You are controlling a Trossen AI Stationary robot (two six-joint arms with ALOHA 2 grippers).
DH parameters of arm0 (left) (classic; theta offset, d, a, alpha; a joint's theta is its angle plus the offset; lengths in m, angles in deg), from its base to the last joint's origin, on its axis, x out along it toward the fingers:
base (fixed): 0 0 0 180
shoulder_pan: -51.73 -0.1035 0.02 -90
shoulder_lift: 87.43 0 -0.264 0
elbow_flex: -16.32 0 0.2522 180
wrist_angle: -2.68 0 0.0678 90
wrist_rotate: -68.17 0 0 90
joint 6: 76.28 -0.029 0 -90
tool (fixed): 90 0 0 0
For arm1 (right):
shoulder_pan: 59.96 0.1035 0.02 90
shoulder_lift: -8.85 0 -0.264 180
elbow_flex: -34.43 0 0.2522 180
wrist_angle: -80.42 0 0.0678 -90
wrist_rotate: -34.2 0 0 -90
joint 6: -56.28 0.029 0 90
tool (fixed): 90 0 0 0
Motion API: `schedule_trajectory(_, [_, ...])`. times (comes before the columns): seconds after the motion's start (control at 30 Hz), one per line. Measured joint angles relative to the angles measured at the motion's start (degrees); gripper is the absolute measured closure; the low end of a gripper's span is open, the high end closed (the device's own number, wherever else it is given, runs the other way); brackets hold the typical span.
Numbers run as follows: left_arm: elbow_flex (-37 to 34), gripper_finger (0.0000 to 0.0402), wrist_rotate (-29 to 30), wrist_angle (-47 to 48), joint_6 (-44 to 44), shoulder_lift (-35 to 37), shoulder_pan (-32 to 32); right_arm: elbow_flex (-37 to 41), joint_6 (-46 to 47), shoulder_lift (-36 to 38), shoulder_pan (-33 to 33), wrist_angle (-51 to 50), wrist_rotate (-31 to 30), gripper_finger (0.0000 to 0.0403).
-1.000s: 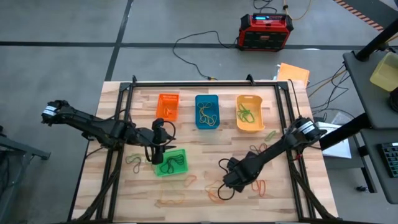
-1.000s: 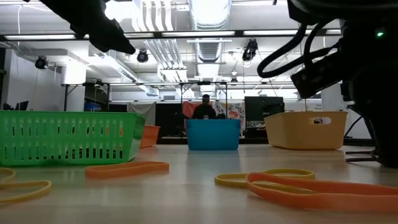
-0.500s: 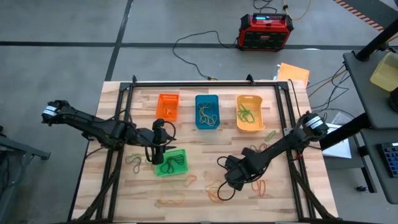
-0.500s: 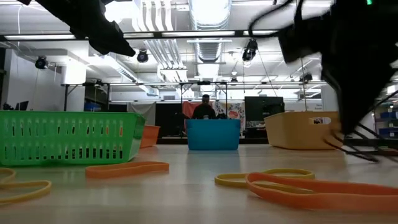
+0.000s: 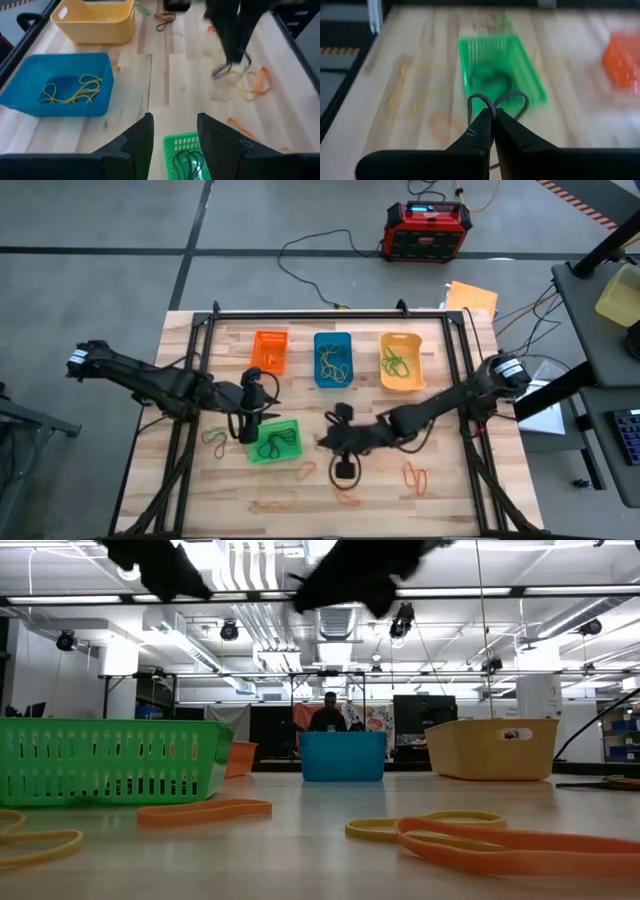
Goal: Sort rubber bands into baskets
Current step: Put the violet rubberband into the green bin
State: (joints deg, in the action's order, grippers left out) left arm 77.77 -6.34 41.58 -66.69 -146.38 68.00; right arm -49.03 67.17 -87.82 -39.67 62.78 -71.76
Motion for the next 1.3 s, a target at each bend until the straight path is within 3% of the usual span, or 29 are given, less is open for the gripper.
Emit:
schedule_trajectory(0.27, [9.59, 0.0265, 3.73, 8.39, 0.13, 0.8, 3.59, -0.03, -13.83, -3.78, -5.66, 18.3, 3.97, 0.0394])
schedule_trajectory(0.47, [12.59, 0.0265, 9.12, 12.65, 0.15, 2.1, 6.15, -0.02, -16.47, -7.8, -8.04, 26.99, 8.24, 0.0394])
schedule_trajectory(0.6, [12.62, 0.0265, 9.57, 13.0, 0.19, 2.93, 6.58, -0.05, -16.49, -11.43, -8.76, 32.92, 10.46, 0.0394])
schedule_trajectory(1.03, [12.56, 0.0265, 9.66, 14.42, 1.11, 2.81, 6.58, -4.12, -14.26, -18.95, -9.11, 31.57, 11.44, 0.0392])
schedule_trajectory(1.3, [12.52, 0.0265, 9.66, 15.24, 1.48, 1.15, 6.58, -9.28, -12.3, -19.82, -9.62, 20.91, 13.02, 0.0336])
